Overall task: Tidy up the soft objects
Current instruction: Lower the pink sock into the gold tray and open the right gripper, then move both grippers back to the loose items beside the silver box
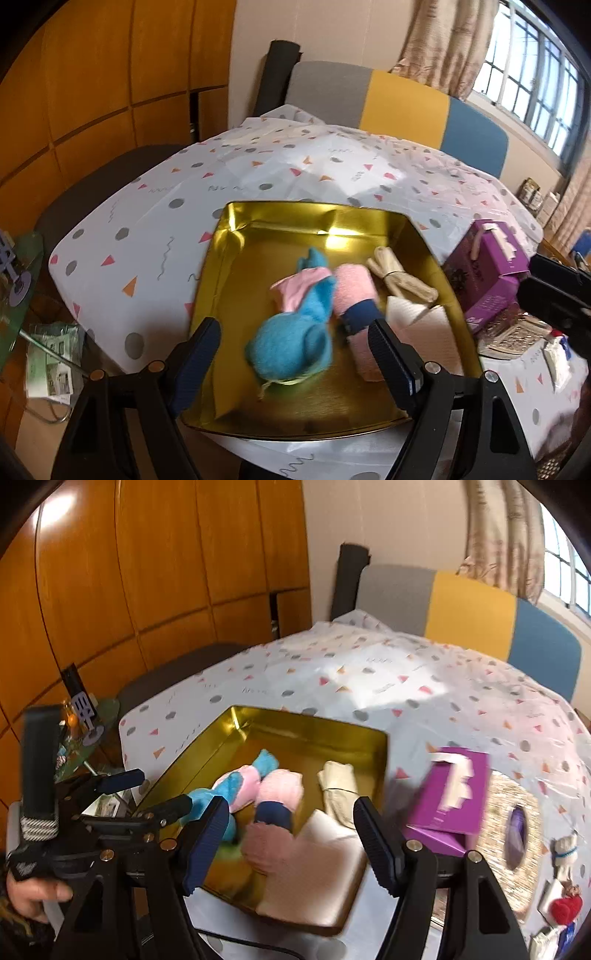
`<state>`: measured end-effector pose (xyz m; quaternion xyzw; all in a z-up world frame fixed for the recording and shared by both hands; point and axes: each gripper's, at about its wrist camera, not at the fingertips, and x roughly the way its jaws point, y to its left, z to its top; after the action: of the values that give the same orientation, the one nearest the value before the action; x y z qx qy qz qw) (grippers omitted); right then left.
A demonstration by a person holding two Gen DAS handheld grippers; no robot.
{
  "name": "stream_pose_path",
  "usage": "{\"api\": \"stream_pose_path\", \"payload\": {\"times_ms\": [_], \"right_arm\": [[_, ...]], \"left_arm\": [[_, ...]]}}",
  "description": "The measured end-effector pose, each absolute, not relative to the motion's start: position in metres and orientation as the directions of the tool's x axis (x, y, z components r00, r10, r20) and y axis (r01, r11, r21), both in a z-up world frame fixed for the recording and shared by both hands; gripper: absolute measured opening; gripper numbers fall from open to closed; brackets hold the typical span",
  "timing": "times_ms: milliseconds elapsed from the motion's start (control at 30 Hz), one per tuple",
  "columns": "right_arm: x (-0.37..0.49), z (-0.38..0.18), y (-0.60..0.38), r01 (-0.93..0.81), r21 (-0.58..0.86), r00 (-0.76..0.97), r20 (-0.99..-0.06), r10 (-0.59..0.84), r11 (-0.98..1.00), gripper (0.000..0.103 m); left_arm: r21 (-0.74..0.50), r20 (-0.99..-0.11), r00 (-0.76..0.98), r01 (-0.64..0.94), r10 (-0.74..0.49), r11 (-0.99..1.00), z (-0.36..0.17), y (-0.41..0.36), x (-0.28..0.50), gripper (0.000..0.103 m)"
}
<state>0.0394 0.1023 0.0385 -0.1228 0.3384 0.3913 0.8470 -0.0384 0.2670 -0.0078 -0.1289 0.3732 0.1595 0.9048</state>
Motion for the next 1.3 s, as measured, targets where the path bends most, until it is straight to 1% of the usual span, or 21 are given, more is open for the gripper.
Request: {"api": "stream_pose_path", "payload": {"times_ms": [133,267,400,533,633,767,1000,1133,1300], "right_arm": [[0.039,0.050,0.060,-0.692,0.085,0.519,-0.631,0.576,0.717,0.071],[0.046,0.054,0.006,-0.590,0.128,0.587,-0.610,0.532,0.797,0.071],[0.057,0.051,-0.051,-0.455,0.147,0.650,-0.619,0.440,0.878,0.071],[0.067,0.042,-0.100,-0.320,0.167,0.681,-0.644,0.349,0.933,0.071],[0.074,0.036,-0.147,-0.170,0.208,0.703,-0.659,0.266,0.963,0.071],[0.076,0.033,-0.202,0.004,0.245,0.725,-0.669,0.166,0.969,0.071],[0.068,0.027,-0.281,0.248,0.282,0.719,-0.695,0.019,0.927,0.071],[0.061,0.023,-0.315,0.327,0.343,0.724,-0.690,-0.001,0.880,0.071],[0.053,0.024,-0.330,0.345,0.368,0.739,-0.673,-0.009,0.864,0.071]], "left_arm": [[-0.100,-0.702,0.689,-0.345,0.179,0.933,0.000,0.254,-0.035,0.083],[-0.090,-0.698,0.697,-0.311,0.163,0.946,0.005,0.240,-0.029,0.083],[-0.085,-0.690,0.711,-0.262,0.132,0.961,0.009,0.223,-0.026,0.083],[-0.076,-0.679,0.730,-0.176,0.079,0.981,0.016,0.200,-0.023,0.083],[-0.074,-0.666,0.745,-0.111,0.034,0.991,0.023,0.184,-0.022,0.083],[-0.073,-0.651,0.757,0.004,-0.051,0.997,0.035,0.157,-0.017,0.083],[-0.067,-0.628,0.757,0.179,-0.181,0.982,0.059,0.101,-0.001,0.082],[-0.053,-0.624,0.736,0.295,-0.262,0.954,0.073,0.059,0.014,0.082],[-0.022,-0.619,0.701,0.434,-0.354,0.900,0.086,-0.005,0.036,0.082]]}}
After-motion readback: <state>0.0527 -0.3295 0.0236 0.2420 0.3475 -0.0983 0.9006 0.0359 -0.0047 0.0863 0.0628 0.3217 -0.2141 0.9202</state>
